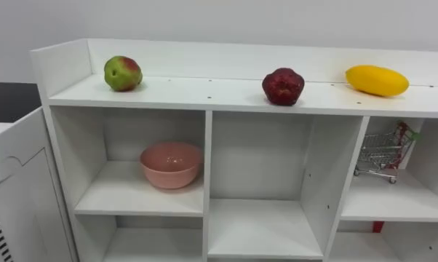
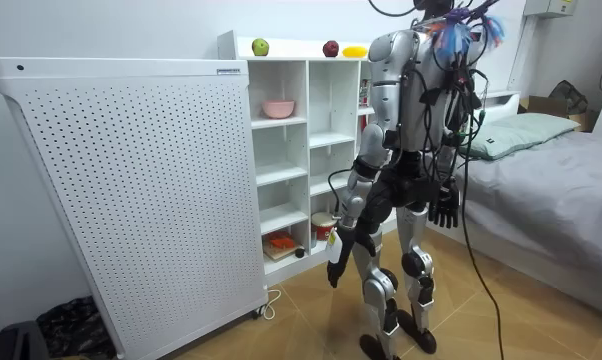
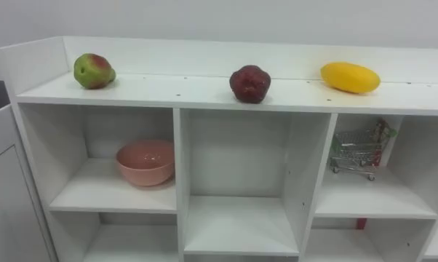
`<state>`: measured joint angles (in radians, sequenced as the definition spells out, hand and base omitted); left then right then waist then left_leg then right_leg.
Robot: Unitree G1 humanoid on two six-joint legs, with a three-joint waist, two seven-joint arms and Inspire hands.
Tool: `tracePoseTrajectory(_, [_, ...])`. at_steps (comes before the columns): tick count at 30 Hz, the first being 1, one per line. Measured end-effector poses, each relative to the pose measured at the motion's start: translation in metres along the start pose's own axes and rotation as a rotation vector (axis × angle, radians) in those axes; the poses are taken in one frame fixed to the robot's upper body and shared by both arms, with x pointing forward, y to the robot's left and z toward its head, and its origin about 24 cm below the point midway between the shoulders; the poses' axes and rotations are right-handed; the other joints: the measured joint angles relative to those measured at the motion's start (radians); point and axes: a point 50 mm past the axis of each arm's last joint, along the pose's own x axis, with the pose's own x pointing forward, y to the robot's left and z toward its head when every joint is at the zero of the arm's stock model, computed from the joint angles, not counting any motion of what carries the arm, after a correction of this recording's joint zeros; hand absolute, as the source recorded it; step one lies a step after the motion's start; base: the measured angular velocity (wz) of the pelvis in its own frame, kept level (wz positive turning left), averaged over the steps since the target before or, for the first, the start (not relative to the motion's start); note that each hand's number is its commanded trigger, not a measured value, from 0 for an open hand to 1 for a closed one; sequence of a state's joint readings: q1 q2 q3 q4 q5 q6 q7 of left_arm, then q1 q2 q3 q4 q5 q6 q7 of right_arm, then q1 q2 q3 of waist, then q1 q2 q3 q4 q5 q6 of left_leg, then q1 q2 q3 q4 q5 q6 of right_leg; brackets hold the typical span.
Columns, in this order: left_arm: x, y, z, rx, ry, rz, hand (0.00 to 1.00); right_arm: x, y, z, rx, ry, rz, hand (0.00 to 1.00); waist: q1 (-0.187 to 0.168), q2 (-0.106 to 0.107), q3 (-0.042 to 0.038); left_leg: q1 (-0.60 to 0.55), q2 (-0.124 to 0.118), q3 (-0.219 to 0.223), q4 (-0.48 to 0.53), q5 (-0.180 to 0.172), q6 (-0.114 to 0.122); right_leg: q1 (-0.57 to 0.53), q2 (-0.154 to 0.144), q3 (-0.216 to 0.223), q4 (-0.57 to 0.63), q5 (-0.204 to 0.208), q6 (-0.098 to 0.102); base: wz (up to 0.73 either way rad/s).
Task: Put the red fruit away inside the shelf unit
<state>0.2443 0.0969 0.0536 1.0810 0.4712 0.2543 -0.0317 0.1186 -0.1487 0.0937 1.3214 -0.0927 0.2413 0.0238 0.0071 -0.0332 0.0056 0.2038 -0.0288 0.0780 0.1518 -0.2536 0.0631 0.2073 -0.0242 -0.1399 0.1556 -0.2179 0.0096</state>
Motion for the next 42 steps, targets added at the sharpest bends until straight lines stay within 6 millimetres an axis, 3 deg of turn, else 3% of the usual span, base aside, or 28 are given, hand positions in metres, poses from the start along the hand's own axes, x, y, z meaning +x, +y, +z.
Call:
tracePoseTrajectory(10, [0.000, 0.000, 0.000, 0.000, -0.003, 0.004, 0.00, 0.000, -0.005, 0.004, 0.038, -0.024, -0.073, 0.00, -0.003, 0.010, -0.0007, -0.001, 0.000, 0.000, 0.007, 0.000, 0.000, 0.001, 0.000, -0.001, -0.001, 0.000, 0.000, 0.00])
tracePoseTrajectory(16, [0.000, 0.003, -0.001, -0.022, 0.000, 0.020, 0.00, -0.001, -0.010, 0.006, 0.472, -0.044, -0.110, 0.00, -0.005, 0.013, -0.0001, 0.000, 0.000, -0.001, 0.010, 0.000, 0.000, 0.006, 0.000, 0.000, -0.003, 0.000, 0.000, 0.00])
tracePoseTrajectory(19, [0.000, 0.004, -0.001, -0.057, -0.011, 0.044, 0.00, -0.002, -0.014, 0.010, 0.773, -0.063, -0.091, 0.00, -0.017, 0.016, 0.0010, -0.001, 0.000, -0.004, 0.011, 0.000, 0.000, 0.008, 0.000, 0.000, -0.003, 0.000, 0.000, 0.00])
tracePoseTrajectory(23, [0.000, 0.011, -0.004, -0.102, -0.024, 0.086, 0.00, -0.004, -0.025, 0.021, 0.972, -0.106, -0.116, 0.00, -0.038, 0.017, 0.0010, -0.003, 0.000, -0.013, 0.014, 0.000, -0.001, 0.008, 0.001, -0.002, -0.001, 0.001, -0.001, 0.00])
tracePoseTrajectory(27, [0.000, 0.016, -0.003, -0.114, -0.044, 0.125, 0.00, -0.014, -0.045, 0.048, 1.079, -0.236, -0.169, 0.00, -0.039, 0.016, 0.0006, -0.005, 0.000, -0.012, 0.014, 0.000, -0.001, 0.000, 0.003, 0.000, 0.003, 0.002, -0.002, -0.04])
tracePoseTrajectory(32, [-0.001, 0.021, -0.004, -0.132, -0.070, 0.166, 0.00, -0.046, -0.078, 0.096, 1.114, -0.512, -0.242, 0.00, -0.039, 0.001, -0.0038, -0.028, 0.001, 0.000, 0.025, 0.000, -0.001, -0.027, 0.001, 0.001, 0.014, 0.001, -0.001, -0.05])
tracePoseTrajectory(34, [-0.002, 0.024, 0.000, -0.136, -0.086, 0.198, 0.00, -0.074, -0.095, 0.122, 1.107, -0.703, -0.304, 0.00, -0.036, -0.003, 0.0003, -0.039, 0.001, 0.005, 0.029, 0.001, -0.001, -0.035, 0.001, 0.007, 0.014, 0.002, -0.001, -0.07])
tracePoseTrajectory(37, [-0.003, 0.026, -0.001, -0.139, -0.097, 0.231, 0.00, -0.114, -0.104, 0.150, 1.002, -0.923, -0.396, 0.00, -0.026, -0.004, -0.0010, -0.038, 0.004, 0.018, 0.024, 0.000, -0.001, -0.047, 0.006, 0.024, 0.014, 0.003, -0.001, -0.12])
tracePoseTrajectory(42, [-0.004, 0.026, 0.001, -0.103, -0.121, 0.256, 0.00, -0.160, -0.110, 0.172, 0.933, -1.166, -0.500, 0.00, -0.025, -0.010, -0.0064, -0.038, 0.006, 0.022, 0.020, 0.000, -0.001, -0.049, 0.007, 0.027, 0.013, 0.003, -0.001, -0.02])
